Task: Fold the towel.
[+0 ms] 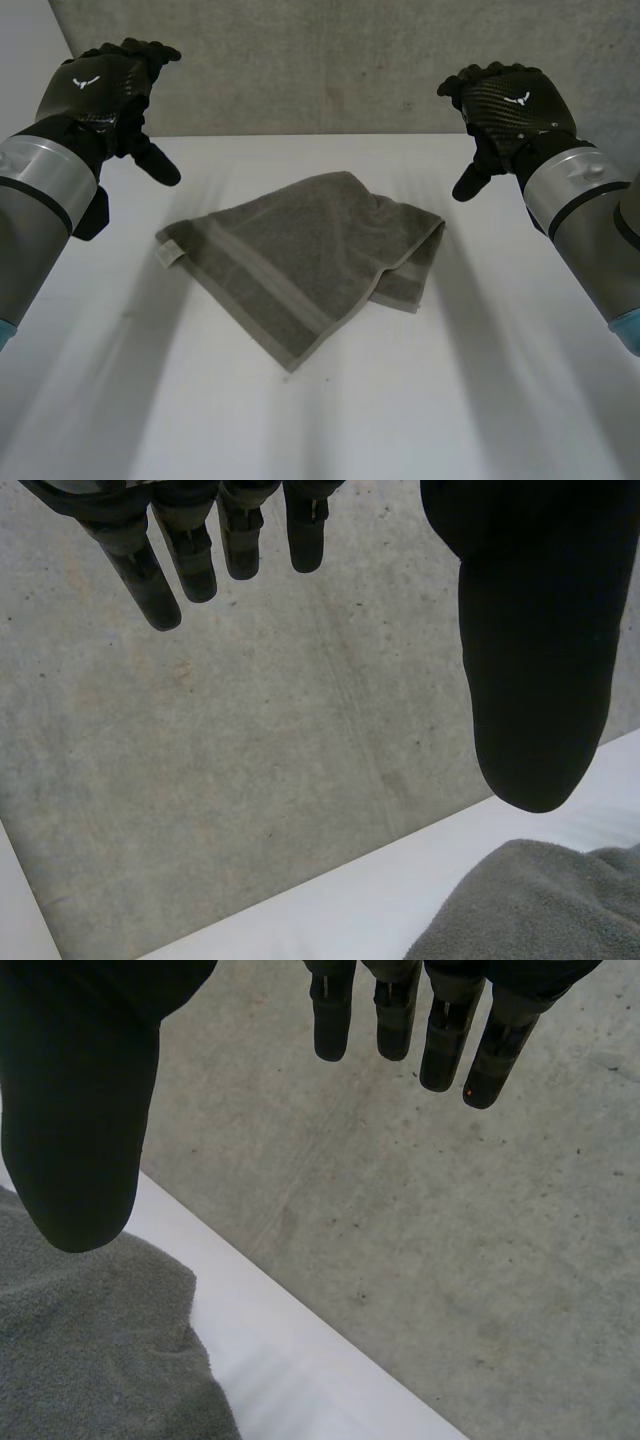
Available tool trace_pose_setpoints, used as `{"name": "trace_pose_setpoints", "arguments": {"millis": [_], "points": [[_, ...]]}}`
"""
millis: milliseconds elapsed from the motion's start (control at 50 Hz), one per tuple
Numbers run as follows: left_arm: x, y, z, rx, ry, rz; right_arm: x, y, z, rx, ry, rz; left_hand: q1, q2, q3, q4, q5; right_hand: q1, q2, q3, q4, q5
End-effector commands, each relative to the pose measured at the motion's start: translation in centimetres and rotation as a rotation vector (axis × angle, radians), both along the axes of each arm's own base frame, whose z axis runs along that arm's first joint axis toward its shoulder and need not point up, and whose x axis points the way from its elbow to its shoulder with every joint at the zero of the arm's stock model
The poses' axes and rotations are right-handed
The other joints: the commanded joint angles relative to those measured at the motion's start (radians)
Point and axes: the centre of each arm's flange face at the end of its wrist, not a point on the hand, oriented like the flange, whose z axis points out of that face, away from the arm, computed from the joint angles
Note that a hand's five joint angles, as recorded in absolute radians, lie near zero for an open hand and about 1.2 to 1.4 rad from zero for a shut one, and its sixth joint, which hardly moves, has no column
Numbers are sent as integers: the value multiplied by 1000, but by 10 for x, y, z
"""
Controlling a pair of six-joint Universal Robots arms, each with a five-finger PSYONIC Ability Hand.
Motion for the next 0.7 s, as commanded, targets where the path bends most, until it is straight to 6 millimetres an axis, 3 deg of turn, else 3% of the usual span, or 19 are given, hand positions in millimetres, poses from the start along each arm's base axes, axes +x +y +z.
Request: {"name": "trace_pose_setpoints", "arguments": {"millis": [20, 160, 200, 220, 260, 320, 360, 580, 700], "points": [[-2, -3, -4, 13, -7, -2, -1, 4, -8, 64, 70, -2, 29, 32, 29, 30, -5, -24, -42, -34, -53, -47], [-6, 0, -14, 46, -38, -15, 1, 1, -36, 143, 268, 5, 73, 76, 73, 74, 39, -24, -42, -34, -53, -47], [-24, 13, -33, 107, -61, -75, 4, 0, -34, 120, 286, 14, 73, 76, 73, 74, 39, -24, -42, -34, -53, -47], [-24, 13, -34, 107, -61, -75, 4, 0, -33, 120, 286, 14, 73, 76, 73, 74, 39, -24, -42, -34, -53, -47], [-50, 30, -60, 171, -100, -159, 4, -4, -33, 113, 286, 10, 73, 76, 73, 74, 39, -24, -42, -34, -53, -47], [-63, 38, -74, 201, -120, -201, 4, -5, -32, 110, 286, 8, 73, 76, 73, 74, 39, -24, -42, -34, -53, -47], [-86, 46, -100, 245, -150, -261, 3, -9, -33, 108, 288, 2, 70, 73, 70, 71, 36, -24, -42, -34, -53, -47], [-150, 42, -161, 261, -176, -366, -16, -32, -46, 145, 297, -59, 73, 76, 73, 74, 39, -24, -42, -34, -53, -47], [-171, 31, -175, 235, -174, -382, -16, -34, -49, 152, 301, -58, 96, 100, 97, 98, 62, -24, -42, -34, -53, -47]]}}
